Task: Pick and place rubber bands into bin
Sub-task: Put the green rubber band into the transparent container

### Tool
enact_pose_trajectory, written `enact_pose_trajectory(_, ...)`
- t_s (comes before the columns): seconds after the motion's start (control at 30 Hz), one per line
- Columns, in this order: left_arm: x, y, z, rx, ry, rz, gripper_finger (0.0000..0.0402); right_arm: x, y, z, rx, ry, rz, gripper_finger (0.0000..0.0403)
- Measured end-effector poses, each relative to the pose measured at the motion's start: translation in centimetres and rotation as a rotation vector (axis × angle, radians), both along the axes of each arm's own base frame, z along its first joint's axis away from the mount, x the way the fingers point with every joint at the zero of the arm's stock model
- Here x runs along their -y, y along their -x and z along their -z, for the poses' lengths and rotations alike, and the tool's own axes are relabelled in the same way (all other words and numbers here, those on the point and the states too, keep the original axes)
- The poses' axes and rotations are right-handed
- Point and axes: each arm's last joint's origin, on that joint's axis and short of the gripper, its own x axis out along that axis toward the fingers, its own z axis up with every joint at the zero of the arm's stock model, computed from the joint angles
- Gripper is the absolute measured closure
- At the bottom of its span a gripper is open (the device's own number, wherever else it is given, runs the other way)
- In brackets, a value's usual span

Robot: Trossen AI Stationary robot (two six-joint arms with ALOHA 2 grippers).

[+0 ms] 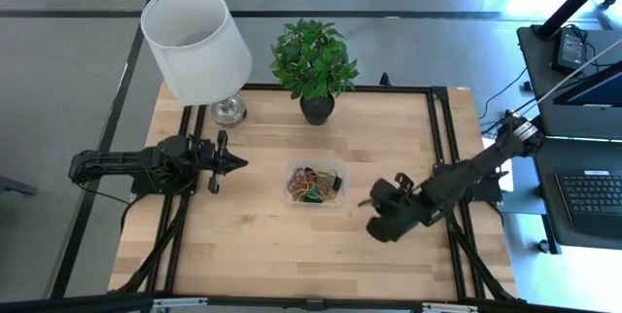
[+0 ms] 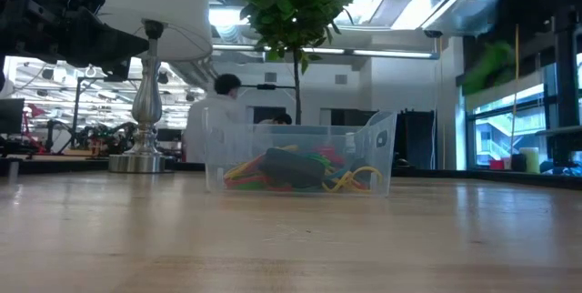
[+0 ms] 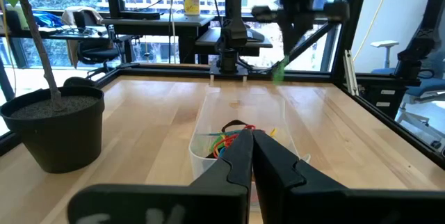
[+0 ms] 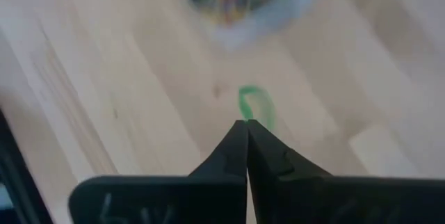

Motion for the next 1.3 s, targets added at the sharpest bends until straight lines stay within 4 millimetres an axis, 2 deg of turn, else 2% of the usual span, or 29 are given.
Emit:
enact_pose_trajectory(0.17,0.0,0.0,0.0,0.0,0.0,0.0,0.0395,1.7,-2.7,-2.7,0.071,0.035,0.006,0.0403)
enact_pose_trajectory(0.37,0.0,0.0,0.0,0.0,0.0,0.0,0.0394,3.3,-8.3,-3.5,0.045,0.129,-0.079,0.0403)
enact_pose_trajectory(0.53,0.0,0.0,0.0,0.0,0.0,0.0,0.0395,4.4,-13.3,-1.8,-0.038,0.138,-0.171,0.0403)
enact_pose_trajectory(0.67,0.0,0.0,0.0,0.0,0.0,0.0,0.0395,5.4,-15.8,1.4,-0.137,0.09,-0.187,0.0403)
enact_pose_trajectory(0.83,0.0,0.0,0.0,0.0,0.0,0.0,0.0394,6.3,-17.4,5.8,-0.27,-0.015,-0.194,0.0403)
enact_pose_trajectory(0.97,0.0,0.0,0.0,0.0,0.0,0.0,0.0396,6.6,-17.9,8.1,-0.332,-0.059,-0.191,0.0402)
enact_pose_trajectory(1.13,0.0,0.0,0.0,0.0,0.0,0.0,0.0393,6.9,-18.3,9.5,-0.368,-0.088,-0.183,0.0392)
enact_pose_trajectory(1.3,0.0,0.0,0.0,0.0,0.0,0.0,0.0396,7.1,-18.3,9.4,-0.36,-0.099,-0.15,0.0379)
